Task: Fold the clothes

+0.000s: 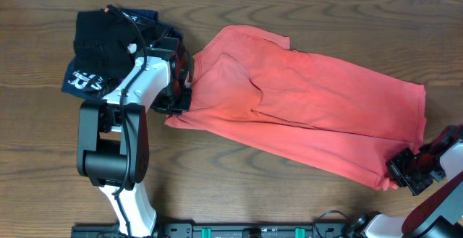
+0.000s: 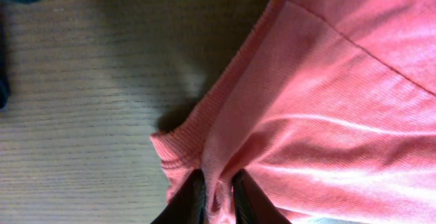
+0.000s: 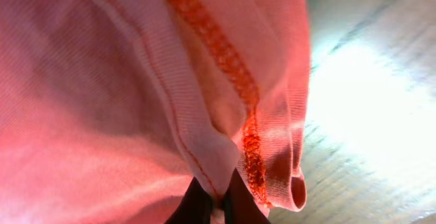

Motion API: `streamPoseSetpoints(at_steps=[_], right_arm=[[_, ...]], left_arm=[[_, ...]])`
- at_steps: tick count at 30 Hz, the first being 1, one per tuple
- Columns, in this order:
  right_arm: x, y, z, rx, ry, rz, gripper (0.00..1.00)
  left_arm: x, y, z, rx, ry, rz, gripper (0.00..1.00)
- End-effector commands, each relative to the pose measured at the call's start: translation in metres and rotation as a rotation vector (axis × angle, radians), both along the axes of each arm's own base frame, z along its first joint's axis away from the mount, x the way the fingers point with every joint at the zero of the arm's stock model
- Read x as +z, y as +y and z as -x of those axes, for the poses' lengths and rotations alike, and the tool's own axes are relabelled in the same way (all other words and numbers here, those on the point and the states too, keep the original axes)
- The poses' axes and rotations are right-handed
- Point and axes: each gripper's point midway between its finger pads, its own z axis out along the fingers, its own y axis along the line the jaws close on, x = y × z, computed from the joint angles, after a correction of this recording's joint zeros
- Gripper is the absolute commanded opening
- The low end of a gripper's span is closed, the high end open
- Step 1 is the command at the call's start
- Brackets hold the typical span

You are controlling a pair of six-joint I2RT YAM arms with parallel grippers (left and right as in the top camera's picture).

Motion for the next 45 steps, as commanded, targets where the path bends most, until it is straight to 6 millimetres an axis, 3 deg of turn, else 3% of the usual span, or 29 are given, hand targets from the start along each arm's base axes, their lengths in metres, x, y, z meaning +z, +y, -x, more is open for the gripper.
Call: streamPoseSetpoints(at_steps=[1,4,6,12,14,17,18,22,27,30,33,36,39,42,45], right_arm=[[-0.003,-0.021,0.014,-0.075,0.076,0.097,0.01],[0.001,-0.044,0.016,-0.176,0.081,0.172,0.01],[0.004,-0.055,0.005,-0.203,0.023,0.183,0.01],[0.012,-0.072,-0.010,-0.196,-0.040,0.229,0.01],[0.013,-0.067,-0.019,-0.182,-0.087,0.195,0.06],[0.014,-0.056,-0.027,-0.129,-0.135,0.135,0.25],[0.015,-0.055,-0.026,-0.129,-0.130,0.129,0.28],[0.026,-0.052,-0.036,-0.131,-0.173,0.082,0.31],[0.066,-0.062,-0.053,-0.117,-0.260,0.085,0.32],[0.106,-0.061,-0.078,-0.044,-0.418,0.082,0.35],[0.149,-0.050,-0.102,0.022,-0.610,0.059,0.41],[0.176,-0.037,-0.116,0.071,-0.743,0.045,0.42],[0.179,-0.030,-0.122,0.131,-0.748,0.070,0.41],[0.163,-0.027,-0.122,0.159,-0.670,0.097,0.38],[0.141,-0.008,-0.119,0.200,-0.582,0.054,0.36]], left_arm=[[0.005,0.001,0.000,0.010,-0.014,0.004,0.17],[0.005,0.001,0.000,0.010,-0.013,0.004,0.17],[0.005,0.001,0.000,0.010,-0.013,0.004,0.16],[0.005,0.001,0.000,0.010,-0.013,0.004,0.16],[0.005,0.001,0.000,0.010,-0.012,0.004,0.16],[0.005,-0.001,0.002,0.011,-0.006,0.019,0.17],[0.006,-0.004,0.003,0.012,0.000,0.033,0.24],[0.008,-0.016,0.005,0.013,0.013,0.105,0.26],[0.033,-0.023,0.002,0.004,0.025,0.132,0.29],[0.065,-0.029,-0.007,-0.012,-0.026,0.140,0.35],[0.097,-0.039,-0.021,-0.039,-0.136,0.159,0.44],[0.119,-0.052,-0.038,-0.074,-0.267,0.185,0.61],[0.126,-0.066,-0.052,-0.105,-0.342,0.204,0.68],[0.119,-0.081,-0.062,-0.130,-0.365,0.233,0.70],[0.100,-0.091,-0.061,-0.140,-0.315,0.258,0.70]])
